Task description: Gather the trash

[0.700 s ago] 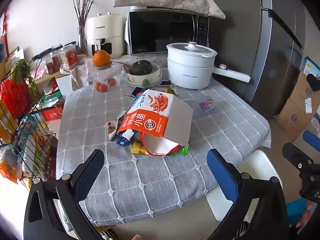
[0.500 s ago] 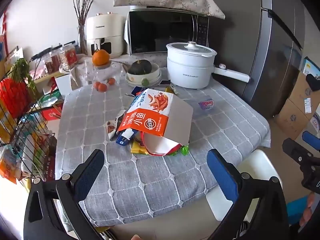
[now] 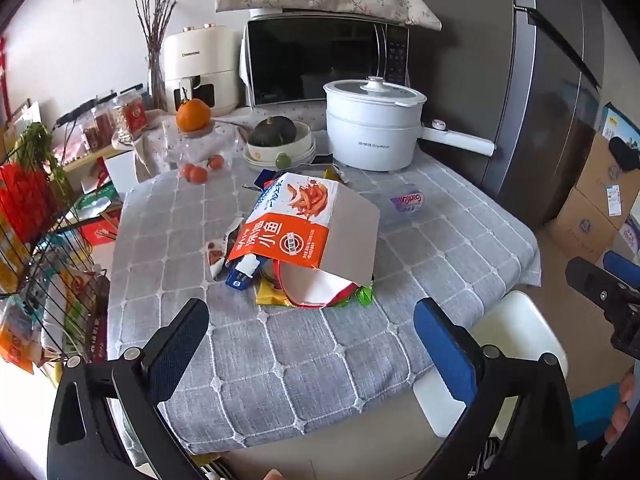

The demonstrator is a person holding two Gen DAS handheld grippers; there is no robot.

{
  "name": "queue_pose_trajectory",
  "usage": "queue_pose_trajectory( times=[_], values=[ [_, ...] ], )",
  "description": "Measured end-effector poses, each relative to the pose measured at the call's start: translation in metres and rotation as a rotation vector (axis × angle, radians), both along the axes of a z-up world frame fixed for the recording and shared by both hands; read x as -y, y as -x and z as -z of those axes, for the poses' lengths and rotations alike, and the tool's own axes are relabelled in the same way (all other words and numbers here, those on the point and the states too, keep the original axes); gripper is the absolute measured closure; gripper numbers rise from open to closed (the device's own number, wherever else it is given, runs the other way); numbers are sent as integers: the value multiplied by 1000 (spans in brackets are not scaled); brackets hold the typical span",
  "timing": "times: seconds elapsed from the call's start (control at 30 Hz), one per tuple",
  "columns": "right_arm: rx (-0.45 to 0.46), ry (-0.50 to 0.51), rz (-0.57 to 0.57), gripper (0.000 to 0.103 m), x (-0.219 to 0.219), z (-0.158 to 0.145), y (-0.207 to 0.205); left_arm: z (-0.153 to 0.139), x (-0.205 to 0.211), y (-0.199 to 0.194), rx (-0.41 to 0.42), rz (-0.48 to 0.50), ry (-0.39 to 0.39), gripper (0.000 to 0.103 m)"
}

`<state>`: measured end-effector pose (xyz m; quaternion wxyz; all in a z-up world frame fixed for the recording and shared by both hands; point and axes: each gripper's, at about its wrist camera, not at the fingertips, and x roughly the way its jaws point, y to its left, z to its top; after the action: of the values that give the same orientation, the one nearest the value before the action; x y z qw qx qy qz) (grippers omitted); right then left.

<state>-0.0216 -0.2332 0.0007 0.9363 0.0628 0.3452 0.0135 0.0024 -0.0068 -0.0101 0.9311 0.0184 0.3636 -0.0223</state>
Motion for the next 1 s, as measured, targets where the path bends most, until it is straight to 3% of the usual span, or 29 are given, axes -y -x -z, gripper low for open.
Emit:
queue_pose_trajectory(
  times=[1.0],
  values=[
    [-21, 34, -15, 0, -7, 8, -4, -3, -2, 2, 8, 6, -10, 0]
  ],
)
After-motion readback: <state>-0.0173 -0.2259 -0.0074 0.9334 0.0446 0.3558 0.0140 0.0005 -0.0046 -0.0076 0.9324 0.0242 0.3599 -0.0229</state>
